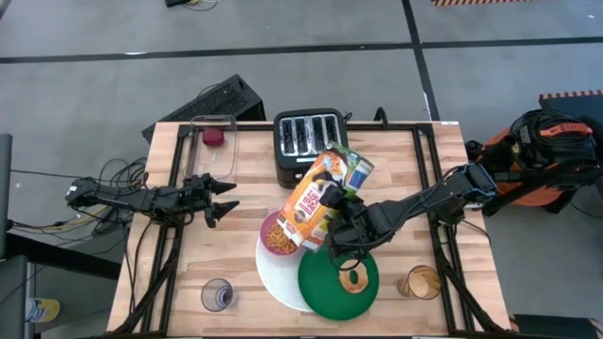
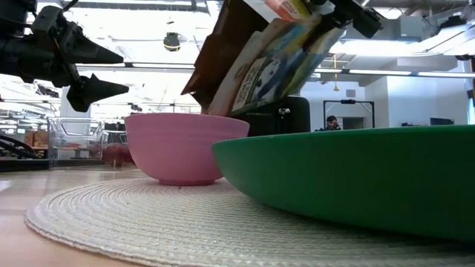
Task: Arrange a breakfast setting
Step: Pour the cereal from the cereal box into the pink bowl
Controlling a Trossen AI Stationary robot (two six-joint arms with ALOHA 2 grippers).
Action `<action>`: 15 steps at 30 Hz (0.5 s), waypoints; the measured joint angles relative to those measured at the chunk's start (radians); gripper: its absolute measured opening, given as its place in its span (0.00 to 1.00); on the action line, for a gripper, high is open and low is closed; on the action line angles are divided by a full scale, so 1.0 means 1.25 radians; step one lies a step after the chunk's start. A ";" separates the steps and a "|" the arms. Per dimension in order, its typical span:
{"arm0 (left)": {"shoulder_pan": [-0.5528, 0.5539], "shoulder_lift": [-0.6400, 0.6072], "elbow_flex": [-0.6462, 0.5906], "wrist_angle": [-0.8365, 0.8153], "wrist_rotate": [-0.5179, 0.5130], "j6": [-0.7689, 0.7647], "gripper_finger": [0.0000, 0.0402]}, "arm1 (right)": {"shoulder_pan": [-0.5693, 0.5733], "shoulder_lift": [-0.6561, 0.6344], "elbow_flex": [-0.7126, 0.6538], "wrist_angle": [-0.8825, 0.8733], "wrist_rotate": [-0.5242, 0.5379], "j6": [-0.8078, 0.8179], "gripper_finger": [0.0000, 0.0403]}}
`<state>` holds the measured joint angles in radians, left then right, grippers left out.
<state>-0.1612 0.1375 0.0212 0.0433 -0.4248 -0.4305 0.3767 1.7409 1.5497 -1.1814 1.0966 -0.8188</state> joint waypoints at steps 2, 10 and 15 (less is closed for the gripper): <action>0.000 0.000 0.000 0.000 0.000 0.000 0.86 | -0.001 0.000 0.000 -0.025 0.001 0.042 0.46; 0.000 0.000 0.000 0.000 0.000 0.000 0.86 | 0.007 -0.001 0.001 -0.130 -0.018 0.254 0.46; 0.000 0.000 0.000 0.000 0.000 0.000 0.86 | 0.014 -0.001 0.001 -0.182 -0.064 0.367 0.46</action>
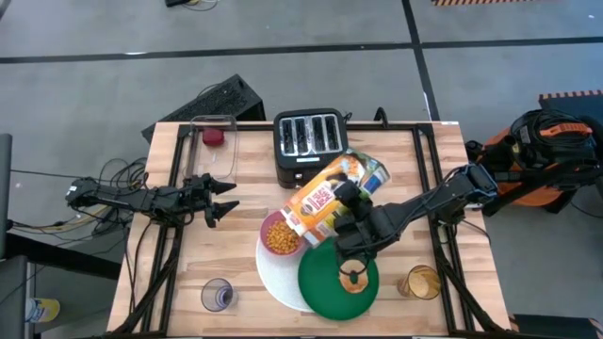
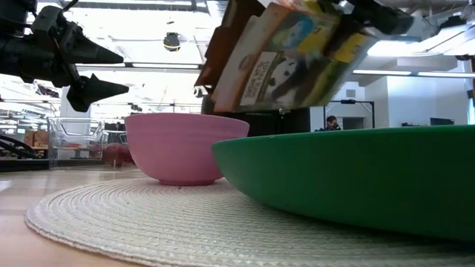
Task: Arrange a breakfast setting
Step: Pour the cereal from the cereal box into the pink bowl
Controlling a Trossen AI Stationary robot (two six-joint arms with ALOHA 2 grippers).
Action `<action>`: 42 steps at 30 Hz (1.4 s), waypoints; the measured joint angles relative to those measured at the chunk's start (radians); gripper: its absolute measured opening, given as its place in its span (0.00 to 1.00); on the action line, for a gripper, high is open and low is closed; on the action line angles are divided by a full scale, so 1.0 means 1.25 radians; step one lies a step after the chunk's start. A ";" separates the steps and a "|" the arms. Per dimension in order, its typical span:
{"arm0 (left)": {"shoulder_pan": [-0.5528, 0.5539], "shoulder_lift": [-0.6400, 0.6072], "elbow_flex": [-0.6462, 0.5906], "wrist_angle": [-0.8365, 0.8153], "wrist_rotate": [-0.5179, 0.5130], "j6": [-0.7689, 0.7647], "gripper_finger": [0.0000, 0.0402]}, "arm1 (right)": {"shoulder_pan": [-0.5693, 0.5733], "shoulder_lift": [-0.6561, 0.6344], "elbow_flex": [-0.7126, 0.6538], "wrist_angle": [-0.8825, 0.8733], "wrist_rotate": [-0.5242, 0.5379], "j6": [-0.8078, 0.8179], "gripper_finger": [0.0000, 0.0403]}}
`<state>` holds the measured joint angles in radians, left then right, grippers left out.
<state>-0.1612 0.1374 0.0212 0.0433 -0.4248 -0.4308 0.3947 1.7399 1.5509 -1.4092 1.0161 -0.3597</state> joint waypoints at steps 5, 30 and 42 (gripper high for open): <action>0.000 0.000 0.000 0.000 0.000 0.000 0.86 | 0.008 -0.019 -0.001 -0.019 -0.045 0.038 0.46; 0.000 0.000 0.000 0.000 0.000 0.000 0.86 | -0.020 -0.021 0.000 0.166 0.071 -0.416 0.46; 0.000 0.000 0.000 0.000 0.000 0.000 0.86 | -0.019 -0.021 -0.001 0.152 0.061 -0.368 0.46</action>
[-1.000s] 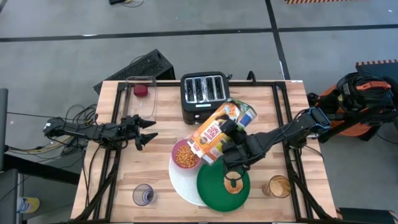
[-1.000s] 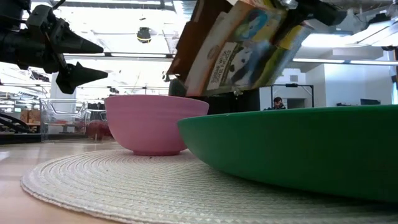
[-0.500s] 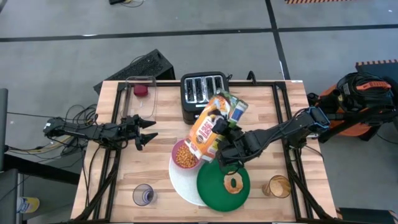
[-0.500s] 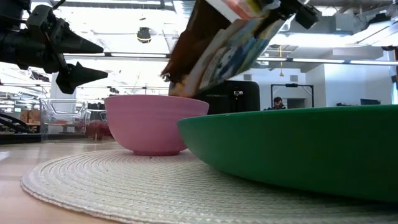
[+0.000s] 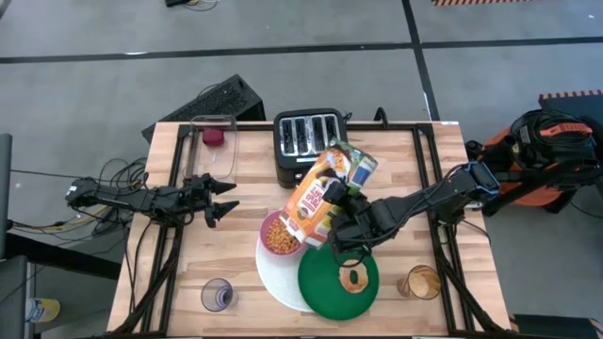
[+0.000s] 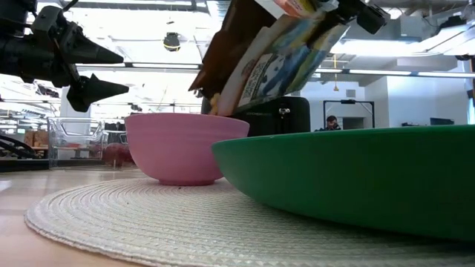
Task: Arrange a breakfast setting
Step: Pour the cereal from the cereal box into the pink bowl
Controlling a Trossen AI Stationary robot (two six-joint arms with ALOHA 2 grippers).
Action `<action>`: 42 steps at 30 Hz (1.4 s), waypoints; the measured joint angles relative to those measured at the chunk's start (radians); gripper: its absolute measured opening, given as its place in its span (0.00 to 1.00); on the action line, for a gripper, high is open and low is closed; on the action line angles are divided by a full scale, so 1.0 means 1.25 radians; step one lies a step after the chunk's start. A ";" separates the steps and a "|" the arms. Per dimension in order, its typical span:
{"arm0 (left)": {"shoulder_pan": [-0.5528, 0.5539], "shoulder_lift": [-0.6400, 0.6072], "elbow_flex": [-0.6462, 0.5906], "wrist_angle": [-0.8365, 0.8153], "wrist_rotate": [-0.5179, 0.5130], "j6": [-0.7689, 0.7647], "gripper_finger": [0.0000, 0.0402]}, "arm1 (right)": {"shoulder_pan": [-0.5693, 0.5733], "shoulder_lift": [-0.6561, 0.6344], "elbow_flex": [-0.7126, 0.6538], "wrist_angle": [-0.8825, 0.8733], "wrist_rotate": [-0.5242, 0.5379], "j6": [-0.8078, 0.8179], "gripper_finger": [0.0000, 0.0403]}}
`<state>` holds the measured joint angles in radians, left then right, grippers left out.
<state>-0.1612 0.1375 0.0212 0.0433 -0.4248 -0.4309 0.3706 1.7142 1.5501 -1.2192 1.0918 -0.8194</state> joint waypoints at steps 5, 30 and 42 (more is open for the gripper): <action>0.000 0.000 0.000 0.000 0.000 0.000 0.86 | 0.003 0.000 0.000 -0.034 -0.029 0.113 0.46; 0.000 0.000 0.000 0.000 0.000 0.000 0.86 | 0.048 -0.052 0.000 -0.268 -0.124 0.757 0.46; 0.000 0.000 0.000 0.000 0.000 0.000 0.86 | 0.021 -0.194 0.000 -0.283 -0.036 1.017 0.46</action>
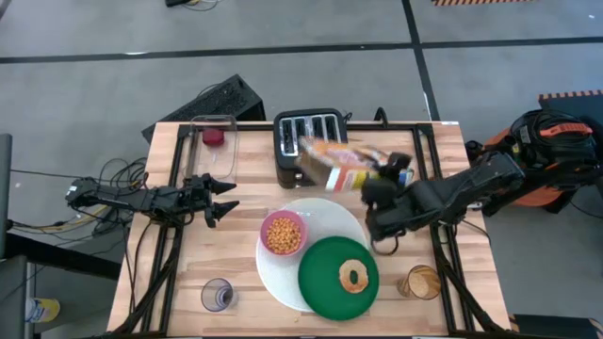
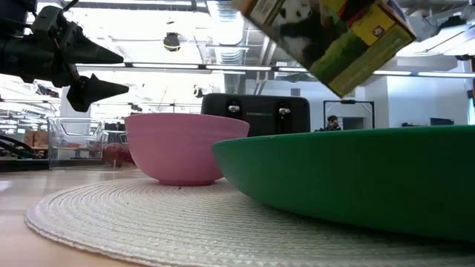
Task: Arrange a breakfast setting
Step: Pour the cereal from the cereal box into the pink bowl
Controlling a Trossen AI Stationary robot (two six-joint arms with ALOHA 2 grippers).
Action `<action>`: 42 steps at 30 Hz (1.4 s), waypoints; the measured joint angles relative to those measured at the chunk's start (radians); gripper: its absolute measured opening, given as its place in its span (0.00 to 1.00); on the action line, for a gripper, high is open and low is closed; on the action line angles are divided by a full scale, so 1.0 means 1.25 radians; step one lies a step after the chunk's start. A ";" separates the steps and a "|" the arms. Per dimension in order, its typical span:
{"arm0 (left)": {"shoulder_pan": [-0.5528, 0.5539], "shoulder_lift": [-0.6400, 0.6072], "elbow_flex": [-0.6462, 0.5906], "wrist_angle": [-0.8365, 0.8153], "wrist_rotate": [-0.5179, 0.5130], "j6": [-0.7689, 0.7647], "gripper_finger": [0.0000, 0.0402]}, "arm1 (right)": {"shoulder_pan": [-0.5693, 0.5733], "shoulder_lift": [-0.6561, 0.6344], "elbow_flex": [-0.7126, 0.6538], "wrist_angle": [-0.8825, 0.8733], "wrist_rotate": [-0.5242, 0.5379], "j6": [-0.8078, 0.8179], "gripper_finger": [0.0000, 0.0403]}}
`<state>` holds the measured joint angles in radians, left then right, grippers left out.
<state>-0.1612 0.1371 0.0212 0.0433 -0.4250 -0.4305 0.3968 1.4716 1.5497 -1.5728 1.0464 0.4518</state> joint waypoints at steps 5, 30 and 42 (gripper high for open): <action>0.000 0.000 0.000 0.000 0.000 0.000 0.86 | -0.045 -0.084 -0.016 0.002 0.112 0.121 0.46; 0.000 0.000 0.000 0.000 0.000 0.000 0.86 | -0.272 -0.245 -0.528 0.172 0.365 0.917 0.46; 0.000 0.000 0.000 0.000 0.000 0.000 0.86 | -0.284 -0.244 -0.789 0.601 0.356 0.820 0.46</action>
<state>-0.1612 0.1373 0.0211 0.0433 -0.4249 -0.4307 0.0413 1.1667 0.5629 -0.8219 1.4913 1.4772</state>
